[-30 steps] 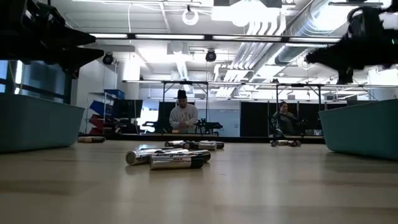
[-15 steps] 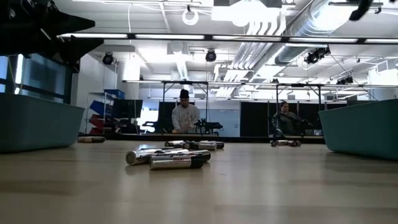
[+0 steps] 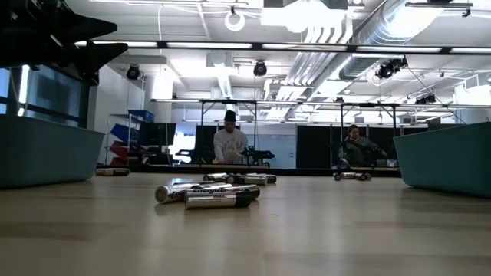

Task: Sort batteries
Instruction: Put the black battery into the green bin

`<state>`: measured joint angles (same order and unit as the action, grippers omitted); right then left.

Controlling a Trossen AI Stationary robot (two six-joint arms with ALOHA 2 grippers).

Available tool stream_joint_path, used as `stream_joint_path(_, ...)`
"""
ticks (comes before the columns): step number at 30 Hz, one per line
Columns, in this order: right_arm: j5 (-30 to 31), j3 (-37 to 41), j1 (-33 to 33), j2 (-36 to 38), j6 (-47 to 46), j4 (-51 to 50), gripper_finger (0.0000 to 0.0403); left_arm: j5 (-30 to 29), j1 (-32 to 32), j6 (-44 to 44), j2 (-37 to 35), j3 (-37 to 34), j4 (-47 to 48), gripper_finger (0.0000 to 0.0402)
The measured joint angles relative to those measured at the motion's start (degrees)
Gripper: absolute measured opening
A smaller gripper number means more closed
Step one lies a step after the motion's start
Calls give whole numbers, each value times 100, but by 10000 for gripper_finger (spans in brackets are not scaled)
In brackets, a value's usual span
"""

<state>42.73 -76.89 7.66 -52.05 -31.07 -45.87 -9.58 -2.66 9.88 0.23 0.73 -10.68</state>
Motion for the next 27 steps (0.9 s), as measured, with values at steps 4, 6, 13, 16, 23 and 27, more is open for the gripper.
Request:
stream_joint_path(4, -1509, -820, 1086, -1077, -683, -1552, 0, 0, 0, 1, 0, 0, 0, 202)
stream_joint_path(6, -2225, -975, 1605, -1555, -754, -1975, 0, 0, 0, 1, 0, 0, 2, 202)
stream_joint_path(13, -4060, -806, 3053, -2930, -449, -2656, 13, 0, 0, 1, 0, 0, 4, 202)
stream_joint_path(16, -4409, -568, 3386, -3393, -75, -2715, 42, -1, 0, 1, 0, 0, 4, 202)
stream_joint_path(23, -4726, 658, 3790, -4014, 257, -2123, 154, -149, 0, 56, 0, 0, 5, 202)
stream_joint_path(27, -4777, 1507, 3917, -4041, 117, -1262, 200, -169, 0, 97, 0, 0, 5, 202)
